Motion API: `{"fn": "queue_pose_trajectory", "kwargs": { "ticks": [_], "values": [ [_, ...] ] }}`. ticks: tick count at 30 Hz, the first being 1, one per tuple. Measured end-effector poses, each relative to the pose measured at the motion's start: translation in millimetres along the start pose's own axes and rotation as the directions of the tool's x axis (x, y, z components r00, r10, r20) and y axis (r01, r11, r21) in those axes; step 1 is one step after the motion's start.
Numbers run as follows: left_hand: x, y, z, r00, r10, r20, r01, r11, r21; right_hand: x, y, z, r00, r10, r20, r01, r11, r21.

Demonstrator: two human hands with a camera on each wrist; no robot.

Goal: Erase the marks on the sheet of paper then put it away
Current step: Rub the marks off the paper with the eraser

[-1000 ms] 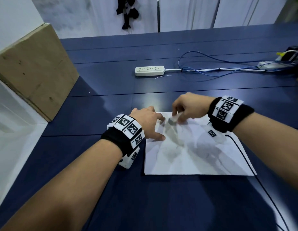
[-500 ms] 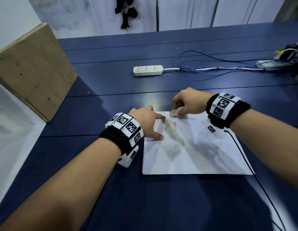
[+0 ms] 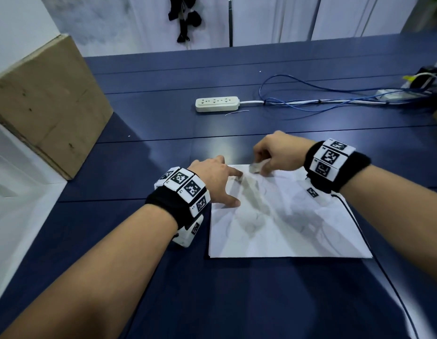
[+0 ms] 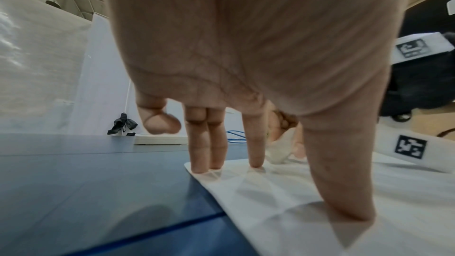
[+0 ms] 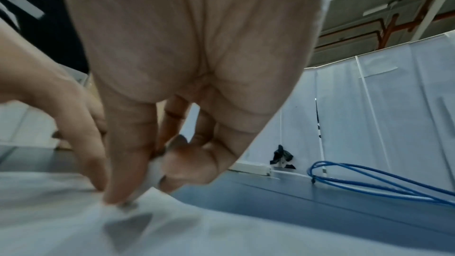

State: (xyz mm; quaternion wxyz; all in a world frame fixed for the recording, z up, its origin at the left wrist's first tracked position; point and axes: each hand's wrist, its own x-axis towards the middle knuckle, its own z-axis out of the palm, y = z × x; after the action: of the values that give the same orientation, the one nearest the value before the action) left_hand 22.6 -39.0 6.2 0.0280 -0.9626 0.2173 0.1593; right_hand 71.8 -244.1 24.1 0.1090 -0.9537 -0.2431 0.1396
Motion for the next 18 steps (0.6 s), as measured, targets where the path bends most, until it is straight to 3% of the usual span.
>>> {"fn": "queue_pose_trajectory", "kwargs": {
  "ticks": [3, 5, 10, 12, 14, 17, 18],
  "values": [
    [0.7, -1.4, 1.2, 1.000, 0.002, -0.002, -0.002, 1.000, 0.003, -21.7, -8.8, 8.7, 0.969, -0.092, 0.227, 0.067, 0.991, 0.117],
    [0.9, -1.1, 1.4, 1.000, 0.003, -0.003, -0.003, 1.000, 0.007, -25.8, -11.9, 11.0, 0.945, -0.124, 0.304, 0.083, 0.986, 0.145],
    [0.7, -1.0, 1.2, 1.000, 0.001, -0.003, -0.001, 1.000, 0.001, 5.0, -0.8, -3.6, 1.000, 0.013, 0.011, -0.013, 1.000, 0.005],
    [1.3, -0.9, 1.5, 1.000, 0.000, 0.000, 0.000, 1.000, 0.002, 6.0, 2.3, -3.5, 0.999, 0.037, -0.015, -0.036, 0.999, 0.011],
    [1.6, -0.3, 2.3, 1.000, -0.002, -0.001, 0.002, 1.000, 0.013, -5.6, 0.3, 1.5, 0.998, -0.017, 0.065, 0.015, 0.999, 0.036],
    [2.5, 0.5, 1.6, 1.000, -0.002, 0.014, 0.001, 0.999, 0.047, -25.4, -9.9, 9.2, 0.952, -0.111, 0.287, 0.069, 0.986, 0.154],
    [3.5, 2.0, 0.6, 1.000, 0.001, 0.024, -0.002, 0.998, 0.059, -25.3, -9.6, 9.9, 0.949, -0.117, 0.293, 0.075, 0.986, 0.151]
  ]
}}
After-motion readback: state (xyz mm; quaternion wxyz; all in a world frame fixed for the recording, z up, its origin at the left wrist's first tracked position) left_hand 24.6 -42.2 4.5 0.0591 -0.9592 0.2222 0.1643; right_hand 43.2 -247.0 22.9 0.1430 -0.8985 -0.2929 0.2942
